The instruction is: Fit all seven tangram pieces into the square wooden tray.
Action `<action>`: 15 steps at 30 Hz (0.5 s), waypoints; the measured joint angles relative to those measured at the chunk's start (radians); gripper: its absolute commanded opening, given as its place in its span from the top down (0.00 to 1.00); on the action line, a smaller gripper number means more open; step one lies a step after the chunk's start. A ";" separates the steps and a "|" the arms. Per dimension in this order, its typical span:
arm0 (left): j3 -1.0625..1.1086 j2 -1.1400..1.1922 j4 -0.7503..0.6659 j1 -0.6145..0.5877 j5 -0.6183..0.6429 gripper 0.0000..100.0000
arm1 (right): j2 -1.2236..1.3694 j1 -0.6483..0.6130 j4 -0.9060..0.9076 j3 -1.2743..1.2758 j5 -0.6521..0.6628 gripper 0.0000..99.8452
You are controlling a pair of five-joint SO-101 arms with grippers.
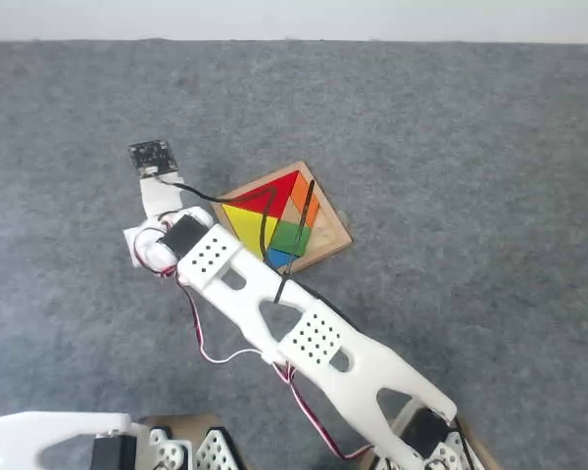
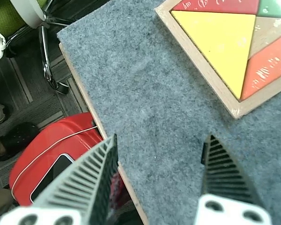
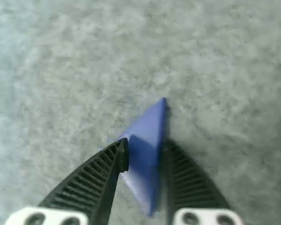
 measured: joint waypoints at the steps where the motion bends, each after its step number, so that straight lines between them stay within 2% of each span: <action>1: 0.000 0.000 0.000 0.000 0.000 0.72 | 0.000 0.000 0.012 -0.002 0.026 0.95; 5: 0.000 0.000 0.000 0.000 0.000 0.72 | 0.000 0.000 0.037 -0.035 0.054 0.89; 9: 0.000 0.000 0.000 0.000 0.000 0.72 | 0.021 -0.002 -0.005 -0.100 -0.021 0.84; 15: 0.000 0.000 0.000 0.000 -0.003 0.72 | 0.021 -0.002 -0.069 -0.203 -0.054 0.83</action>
